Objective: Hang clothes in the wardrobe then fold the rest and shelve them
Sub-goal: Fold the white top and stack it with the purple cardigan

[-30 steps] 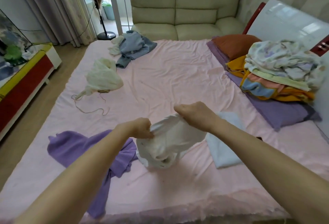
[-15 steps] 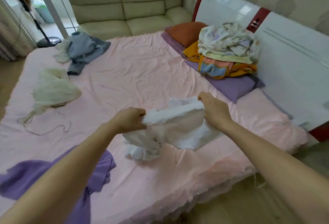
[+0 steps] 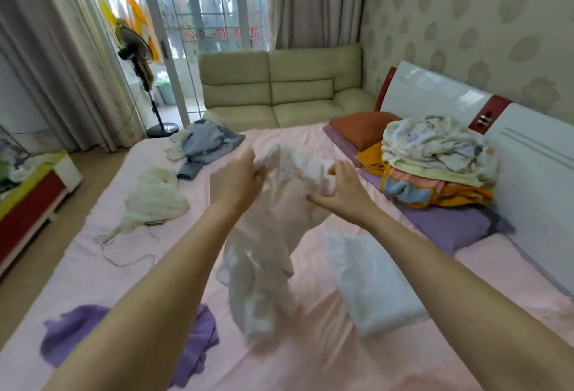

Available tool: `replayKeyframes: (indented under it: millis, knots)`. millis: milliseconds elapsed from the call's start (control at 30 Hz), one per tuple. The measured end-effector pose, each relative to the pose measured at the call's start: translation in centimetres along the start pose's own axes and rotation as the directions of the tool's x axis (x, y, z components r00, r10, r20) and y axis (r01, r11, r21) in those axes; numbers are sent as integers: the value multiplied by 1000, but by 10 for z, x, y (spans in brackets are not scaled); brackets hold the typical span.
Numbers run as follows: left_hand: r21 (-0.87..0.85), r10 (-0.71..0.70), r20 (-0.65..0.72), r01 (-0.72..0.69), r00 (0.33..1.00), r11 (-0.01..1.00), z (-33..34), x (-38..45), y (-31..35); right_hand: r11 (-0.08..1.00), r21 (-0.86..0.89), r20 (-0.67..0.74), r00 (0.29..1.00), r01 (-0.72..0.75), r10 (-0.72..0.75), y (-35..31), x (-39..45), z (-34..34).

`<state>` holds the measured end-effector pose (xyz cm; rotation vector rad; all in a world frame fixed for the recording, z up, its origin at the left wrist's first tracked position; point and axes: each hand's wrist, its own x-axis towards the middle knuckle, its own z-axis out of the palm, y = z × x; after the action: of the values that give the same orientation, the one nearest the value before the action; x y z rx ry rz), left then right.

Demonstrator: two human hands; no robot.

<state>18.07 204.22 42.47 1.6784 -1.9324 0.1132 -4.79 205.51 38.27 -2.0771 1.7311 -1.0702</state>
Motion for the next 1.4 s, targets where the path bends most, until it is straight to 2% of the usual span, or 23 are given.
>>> replayKeyframes:
  millis: [33,100,167,233,267,333,367,400,433,500,567,633,700,800,833,900,933,1033,1067,1133,1200,1267,1400]
  knots:
    - [143,-25,112,9,993,990,3,-4,-18,991,-118,112,993,59,-46,8,2,3]
    - [355,-118,184,46,976,934,-2,-10,-49,939,-304,208,973,164,-102,14,7,0]
    - [411,-141,171,59,975,910,-11,-8,-62,888,-436,96,988,147,-116,9,21,-4]
    - [266,-165,314,80,935,961,-18,-8,-71,810,-586,-61,996,23,-72,1,33,1]
    - [186,-154,477,72,865,980,-18,-12,-75,784,-618,-118,993,-58,-20,0,34,5]
    - [196,-182,750,49,635,979,-15,-38,-82,809,-555,-109,981,-195,162,9,30,16]
    - [222,-232,799,86,555,971,-11,-52,-89,829,-499,-56,964,-251,258,16,27,21]
    - [213,-268,794,163,545,963,-5,-64,-95,836,-462,10,941,-296,339,25,22,24]
    - [165,-291,751,258,593,952,2,-71,-102,840,-439,77,918,-319,389,32,16,28]
    - [70,-349,556,376,755,924,10,-72,-109,847,-422,185,884,-323,429,43,6,32]
    - [-36,-389,410,441,825,897,16,-66,-110,853,-390,219,865,-347,451,50,0,35]
    - [-259,-432,331,521,839,813,18,-62,-103,855,-333,222,849,-396,480,53,-3,37]
    - [-473,-477,301,564,826,677,19,-59,-95,848,-281,267,813,-449,518,52,-5,38]
    - [-561,-349,407,533,844,634,13,-58,-78,795,-159,325,730,-585,601,51,-13,43]
    - [-593,-272,466,525,842,611,11,-59,-71,750,-45,348,694,-660,631,48,-17,44]
    - [-658,-123,540,508,833,556,7,-63,-60,537,220,452,573,-814,683,34,-22,44]
    - [-685,-65,562,508,824,522,6,-66,-57,449,318,516,550,-835,657,25,-23,43]
    - [-747,112,625,549,773,376,1,-74,-50,289,501,649,575,-816,499,-3,-18,43]
    - [-754,185,620,514,762,409,-2,-76,-49,236,547,673,590,-803,447,-12,-15,42]
    - [-726,296,612,372,733,578,-2,-77,-51,163,612,698,626,-774,348,-26,-12,41]
    - [-648,329,616,223,716,729,3,-77,-53,123,664,691,668,-738,277,-38,-8,41]
    - [-522,373,543,-46,753,852,5,-75,-53,85,700,663,690,-709,292,-45,-4,44]
    - [-194,472,382,-431,794,881,-2,-69,-50,32,717,630,667,-696,397,-59,-2,54]
